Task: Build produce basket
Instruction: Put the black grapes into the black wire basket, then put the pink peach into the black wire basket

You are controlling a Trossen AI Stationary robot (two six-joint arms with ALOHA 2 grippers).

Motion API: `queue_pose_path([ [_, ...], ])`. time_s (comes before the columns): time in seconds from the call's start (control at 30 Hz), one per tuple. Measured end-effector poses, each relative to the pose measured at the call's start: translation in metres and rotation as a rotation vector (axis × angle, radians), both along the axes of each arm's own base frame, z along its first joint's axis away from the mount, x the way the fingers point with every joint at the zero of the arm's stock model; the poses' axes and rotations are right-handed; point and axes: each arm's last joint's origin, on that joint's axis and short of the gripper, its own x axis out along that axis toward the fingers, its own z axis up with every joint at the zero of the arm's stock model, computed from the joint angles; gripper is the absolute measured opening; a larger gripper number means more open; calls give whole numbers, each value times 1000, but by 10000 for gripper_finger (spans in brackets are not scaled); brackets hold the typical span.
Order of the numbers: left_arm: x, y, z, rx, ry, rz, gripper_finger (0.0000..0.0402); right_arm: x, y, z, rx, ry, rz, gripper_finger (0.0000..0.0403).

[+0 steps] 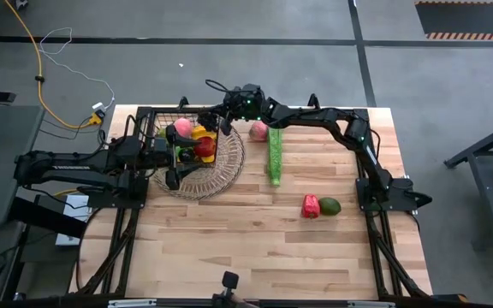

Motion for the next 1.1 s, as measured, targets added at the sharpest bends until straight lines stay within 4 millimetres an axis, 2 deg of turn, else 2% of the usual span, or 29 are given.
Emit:
queue_pose_path([
  [0.17,0,0,0,-2,2,-2,335,-9,2,12,-2,73,7,7],
  [0.27,0,0,0,-2,2,-2,335,-12,4,17,2,89,22,24],
  [0.53,0,0,0,-2,1,-1,335,-12,9,20,-12,110,44,147],
  [0.67,0,0,0,-2,5,0,335,-22,10,32,-26,172,51,191],
  [0.8,0,0,-1,-1,10,0,335,-51,14,55,-32,339,76,200],
  [0.9,0,0,-2,-4,24,0,335,-79,22,64,27,491,90,201],
  [1.0,0,0,-2,-4,24,0,335,-113,36,63,72,569,82,201],
  [1.1,0,0,-2,-4,24,0,335,-150,55,52,74,559,26,199],
])
